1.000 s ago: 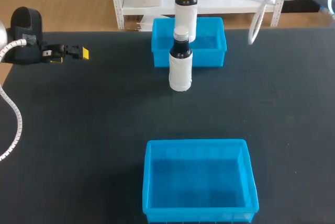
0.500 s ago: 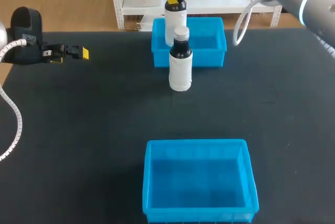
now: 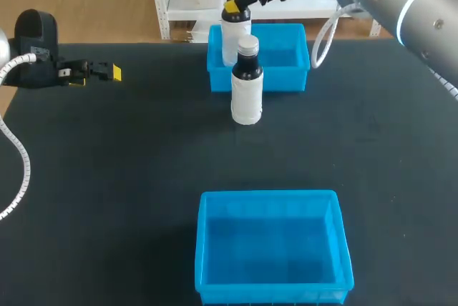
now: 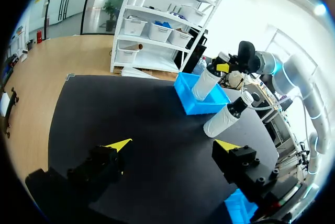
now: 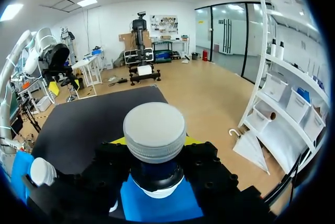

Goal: Pick up the bottle, and place it in the far bin if it is heavy, or in the near bin if it is light.

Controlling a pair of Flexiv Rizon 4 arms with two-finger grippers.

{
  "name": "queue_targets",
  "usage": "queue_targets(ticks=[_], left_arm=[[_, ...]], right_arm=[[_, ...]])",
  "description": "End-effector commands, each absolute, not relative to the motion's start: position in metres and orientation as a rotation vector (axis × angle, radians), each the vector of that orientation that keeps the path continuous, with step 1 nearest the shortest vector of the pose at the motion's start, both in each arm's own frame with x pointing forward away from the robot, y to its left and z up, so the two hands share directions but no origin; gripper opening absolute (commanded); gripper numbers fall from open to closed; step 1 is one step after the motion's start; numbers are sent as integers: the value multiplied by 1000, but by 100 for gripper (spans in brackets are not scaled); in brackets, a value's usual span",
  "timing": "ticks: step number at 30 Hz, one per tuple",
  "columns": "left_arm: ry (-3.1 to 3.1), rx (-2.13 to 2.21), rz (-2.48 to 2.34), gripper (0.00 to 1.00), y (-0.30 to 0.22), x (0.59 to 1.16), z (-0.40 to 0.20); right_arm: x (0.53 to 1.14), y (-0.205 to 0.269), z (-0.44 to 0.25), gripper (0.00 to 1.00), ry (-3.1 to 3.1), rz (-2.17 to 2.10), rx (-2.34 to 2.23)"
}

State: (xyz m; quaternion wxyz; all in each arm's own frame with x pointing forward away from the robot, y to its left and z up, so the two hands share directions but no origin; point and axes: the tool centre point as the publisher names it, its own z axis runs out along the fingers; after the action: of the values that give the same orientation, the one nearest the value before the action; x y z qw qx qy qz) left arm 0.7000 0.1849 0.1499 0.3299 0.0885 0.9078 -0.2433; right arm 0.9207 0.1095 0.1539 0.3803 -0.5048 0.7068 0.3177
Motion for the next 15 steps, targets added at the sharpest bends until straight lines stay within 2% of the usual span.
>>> queue_targets(ticks=[1, 15], left_arm=[[2374, 231, -636, 100, 185, 700, 150], [2374, 231, -636, 100, 185, 700, 150]], right_arm=[[935, 114, 152, 0, 1792, 852, -1324], [938, 117, 141, 0, 1776, 848, -1335]])
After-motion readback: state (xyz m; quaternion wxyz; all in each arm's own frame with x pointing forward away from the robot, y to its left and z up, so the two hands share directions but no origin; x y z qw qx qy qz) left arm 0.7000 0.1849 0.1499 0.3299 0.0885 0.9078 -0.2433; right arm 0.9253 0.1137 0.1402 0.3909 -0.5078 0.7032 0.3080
